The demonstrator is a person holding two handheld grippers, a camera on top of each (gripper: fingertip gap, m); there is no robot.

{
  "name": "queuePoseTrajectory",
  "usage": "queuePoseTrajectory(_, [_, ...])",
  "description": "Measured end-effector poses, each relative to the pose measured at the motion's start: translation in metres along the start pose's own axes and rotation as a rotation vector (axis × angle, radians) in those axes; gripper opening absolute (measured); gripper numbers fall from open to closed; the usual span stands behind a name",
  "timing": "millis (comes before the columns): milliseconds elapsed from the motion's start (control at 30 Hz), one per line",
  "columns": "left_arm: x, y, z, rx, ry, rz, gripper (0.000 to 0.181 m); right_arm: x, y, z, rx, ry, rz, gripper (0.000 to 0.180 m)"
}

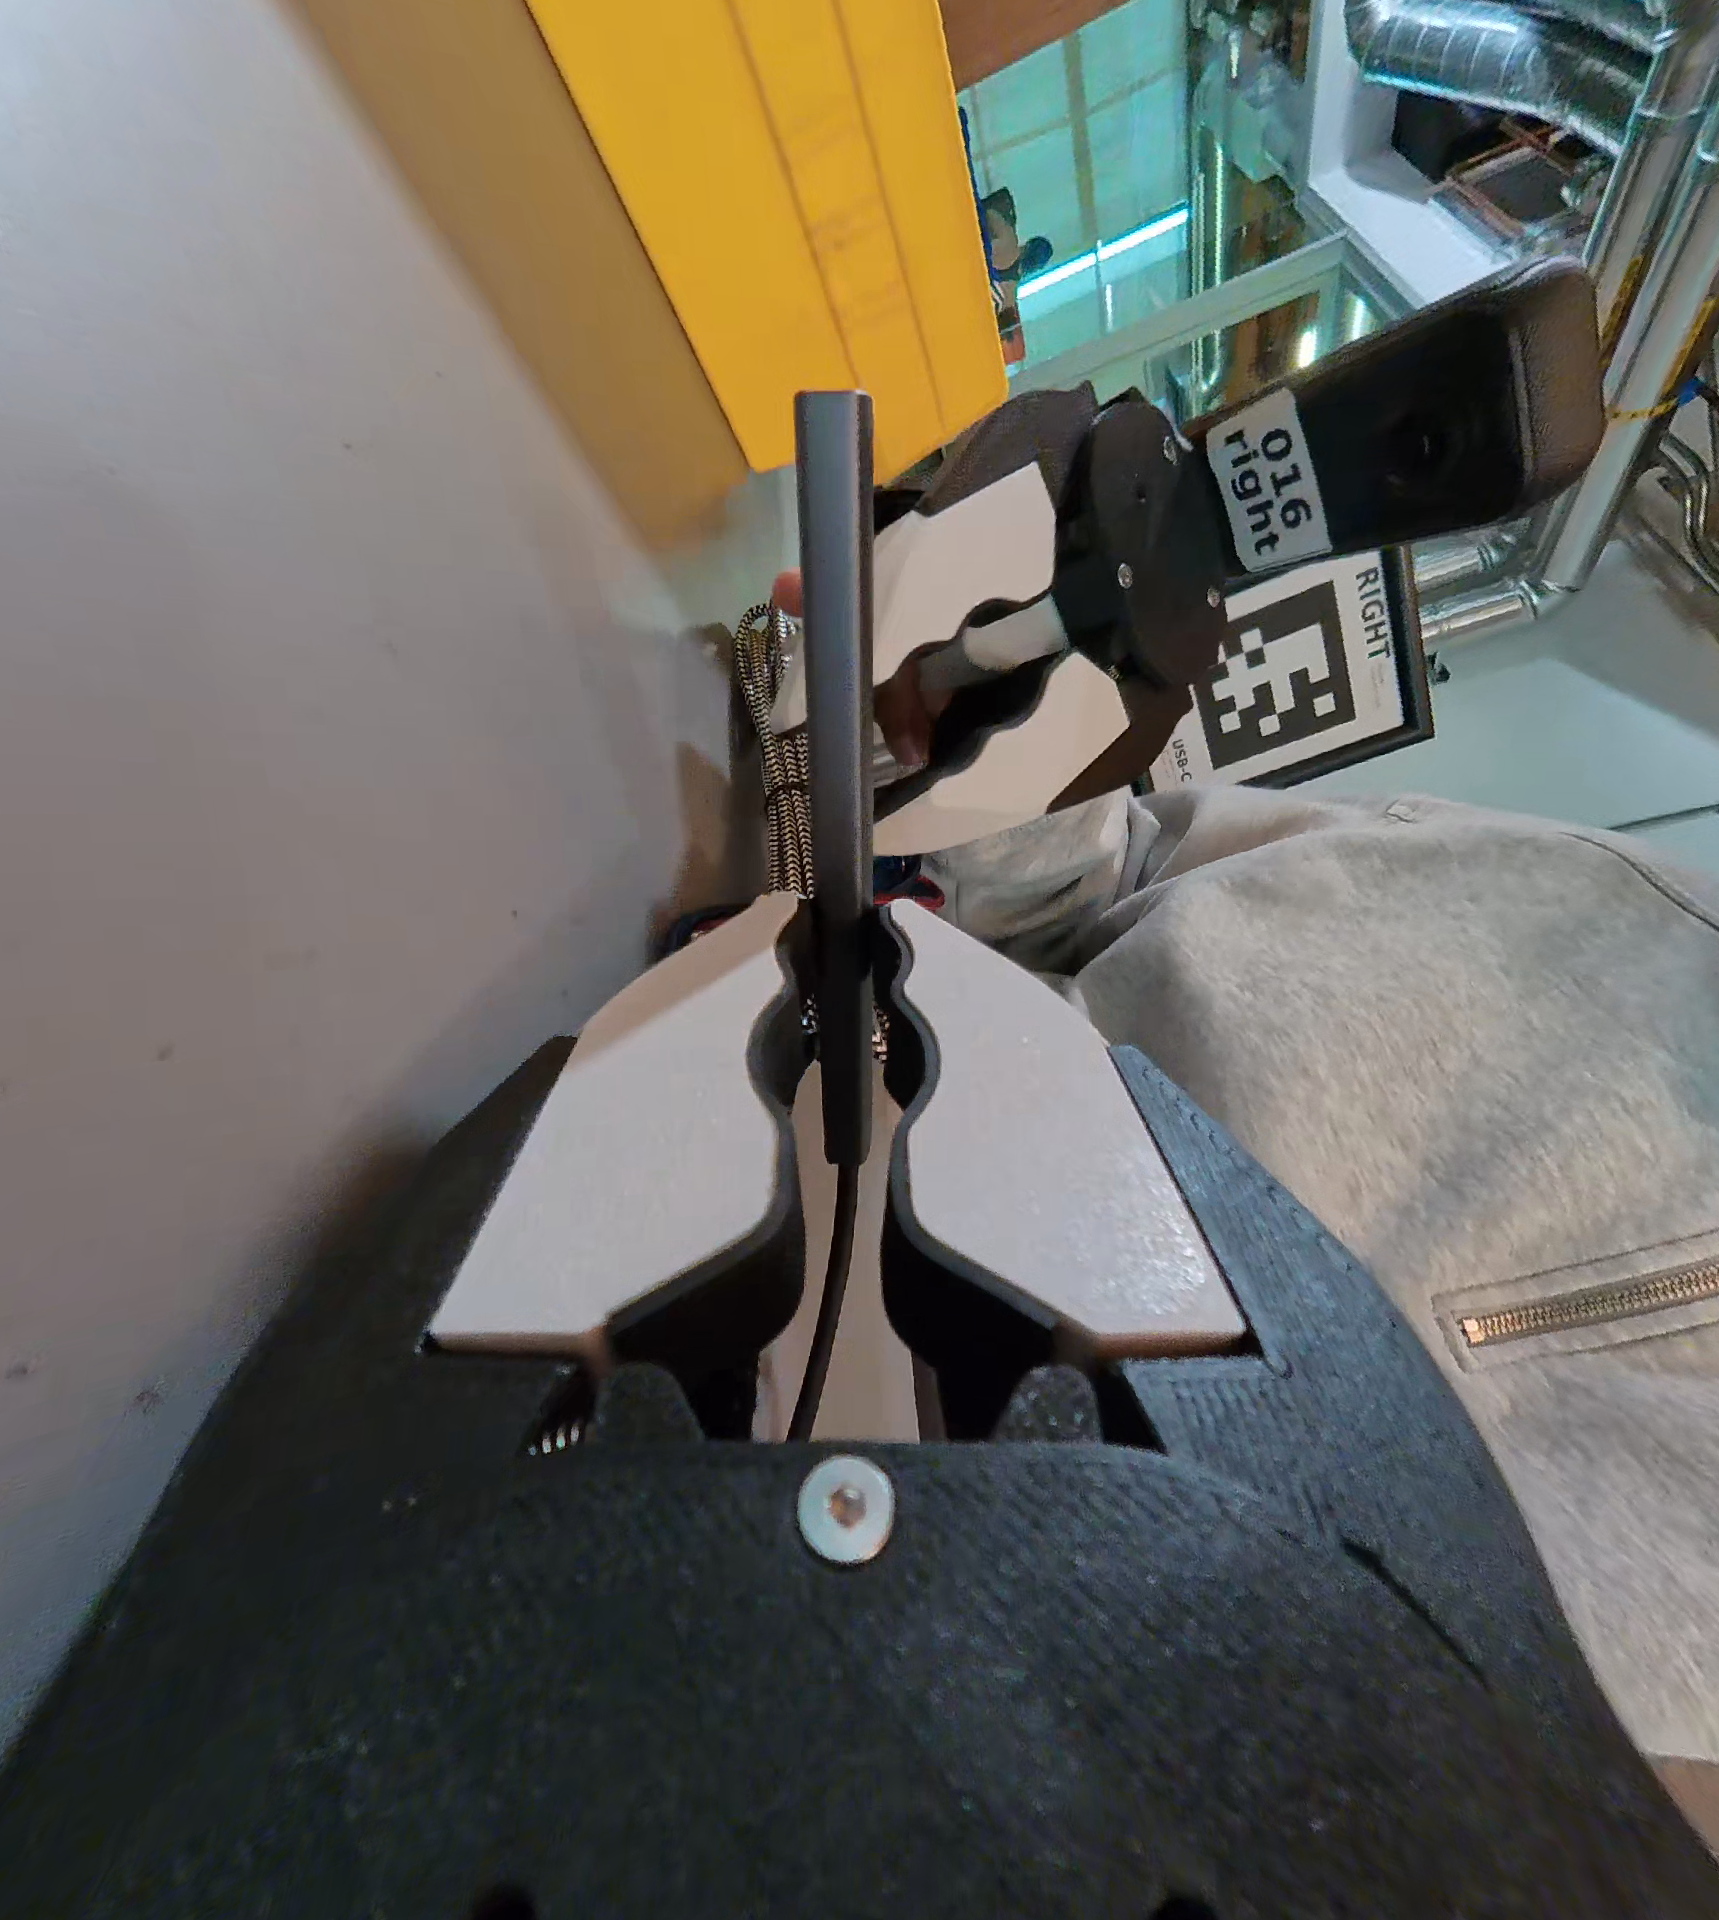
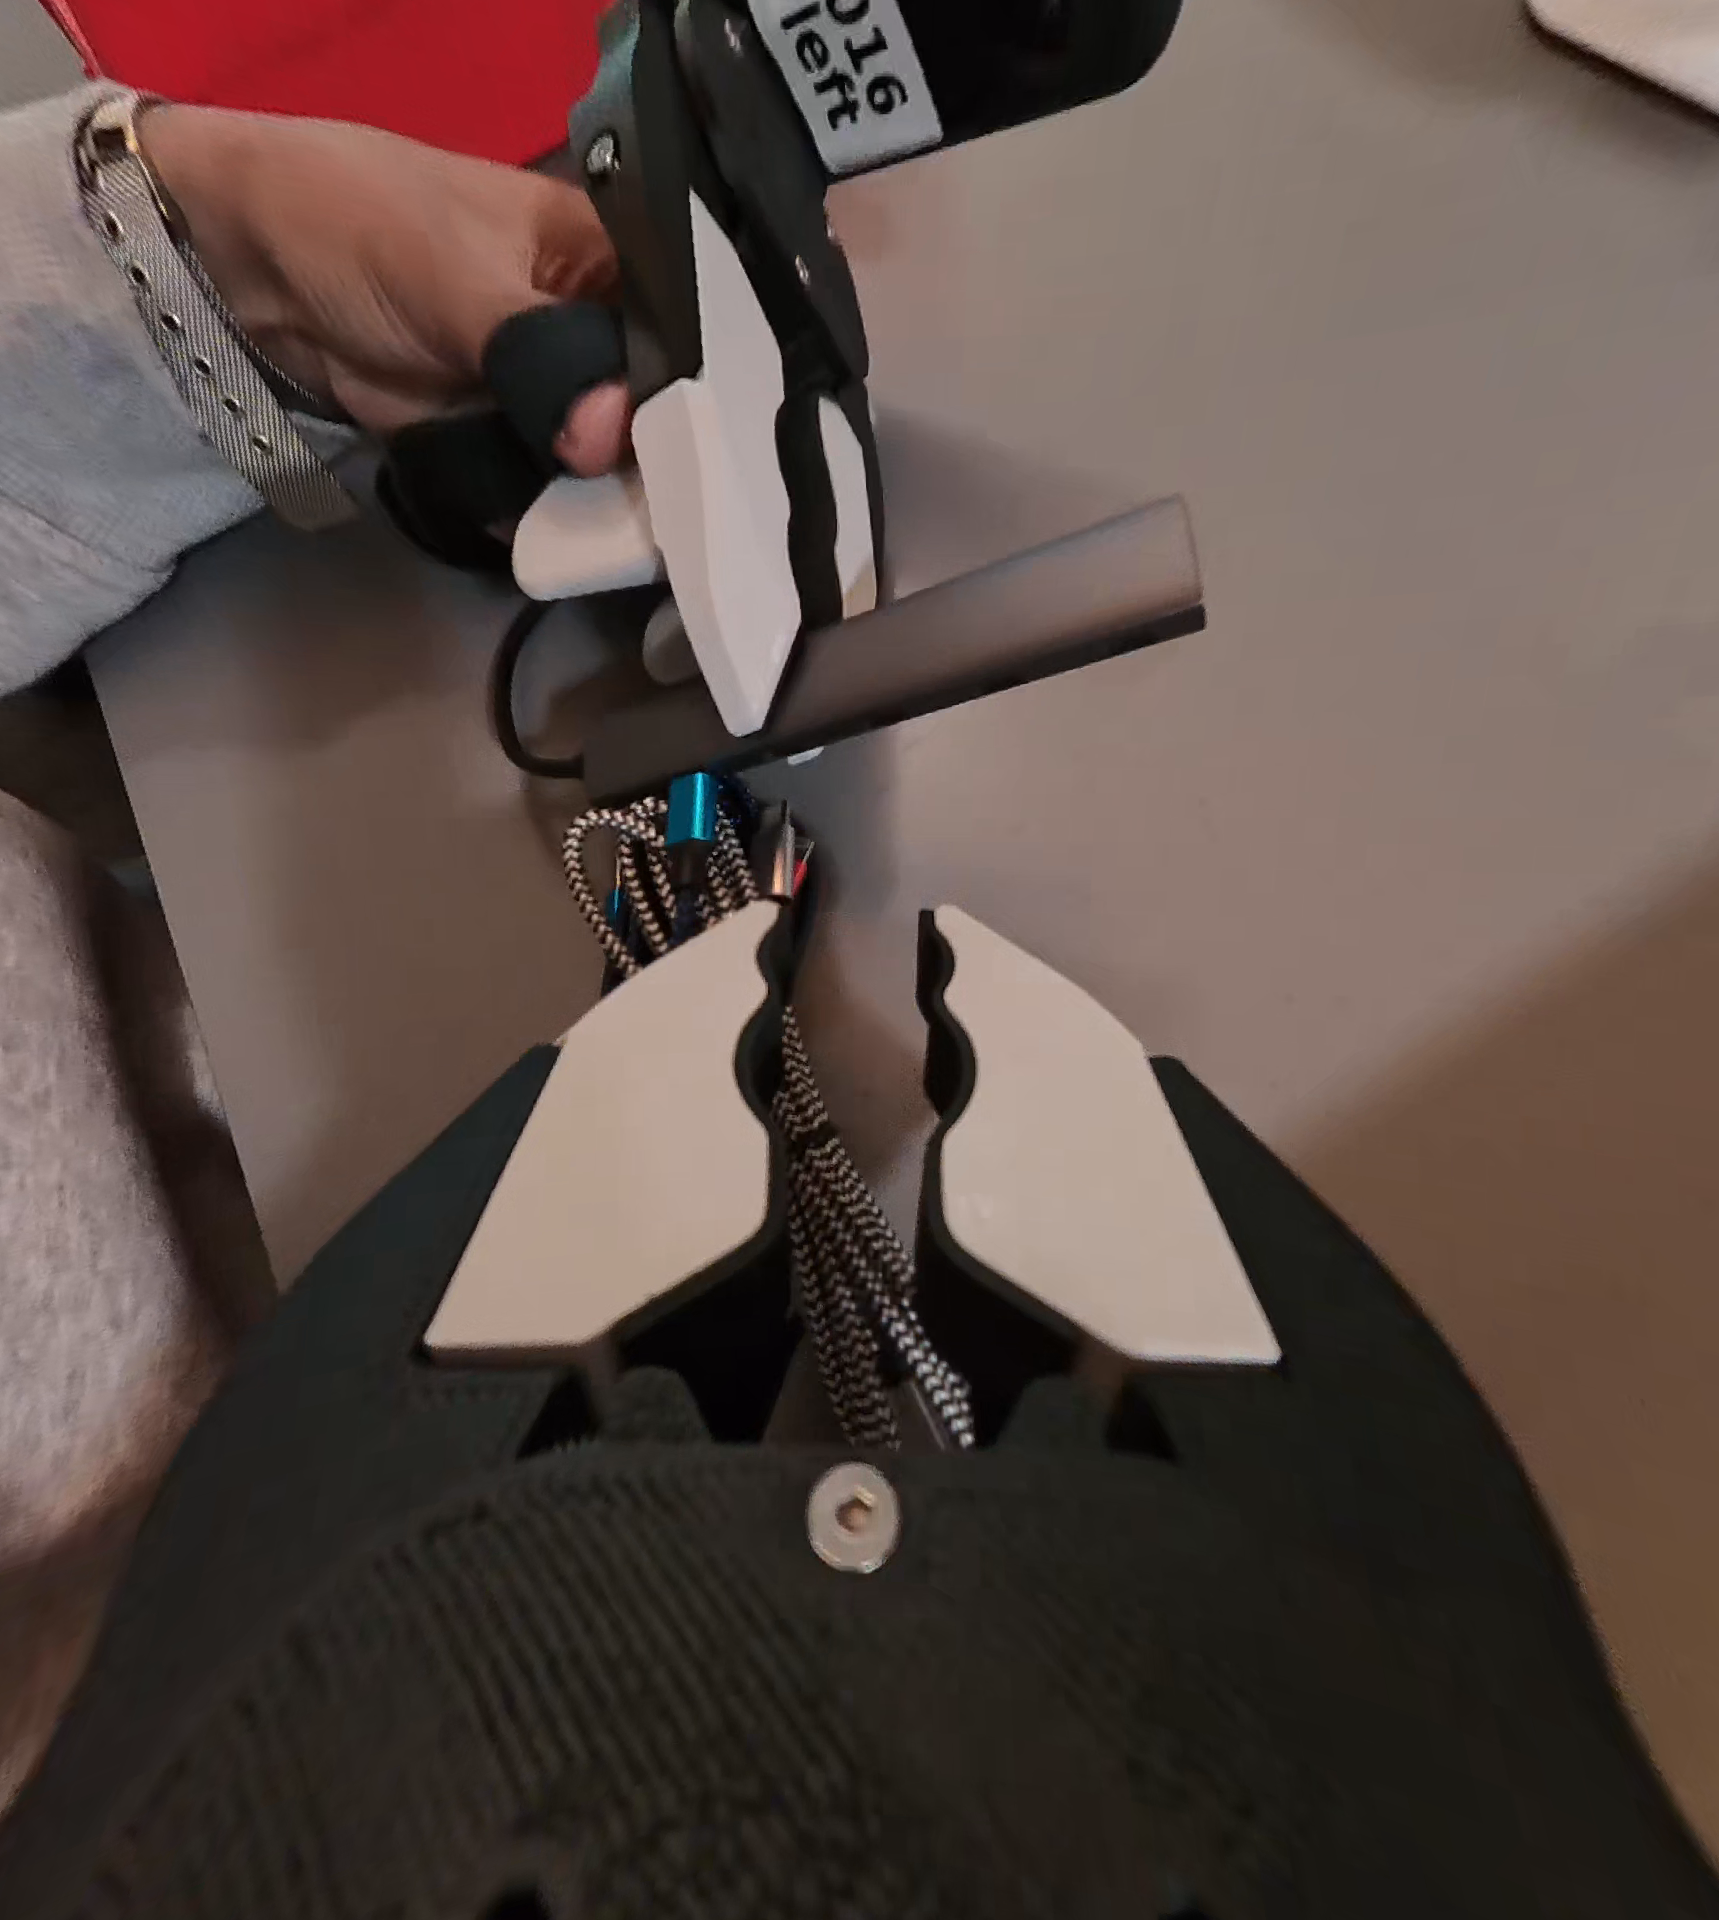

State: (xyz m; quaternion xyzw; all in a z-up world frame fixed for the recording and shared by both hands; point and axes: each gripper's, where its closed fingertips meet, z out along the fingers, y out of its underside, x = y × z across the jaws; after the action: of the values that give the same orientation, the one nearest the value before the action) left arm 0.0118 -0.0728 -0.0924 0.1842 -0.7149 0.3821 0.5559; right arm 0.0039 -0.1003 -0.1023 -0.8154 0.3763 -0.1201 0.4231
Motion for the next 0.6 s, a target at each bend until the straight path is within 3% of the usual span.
queuePoseTrajectory(267, [0.001, 0.007, 0.004, -0.042, 0.0, 0.011, 0.011, -0.013, 0.006, 0.008, -0.046, -0.107, 0.054, 0.02])
queuePoseTrajectory(600, [0.004, 0.01, 0.004, -0.064, 0.023, 0.018, 0.01, -0.031, 0.012, -0.001, -0.067, -0.232, -0.039, 0.024])
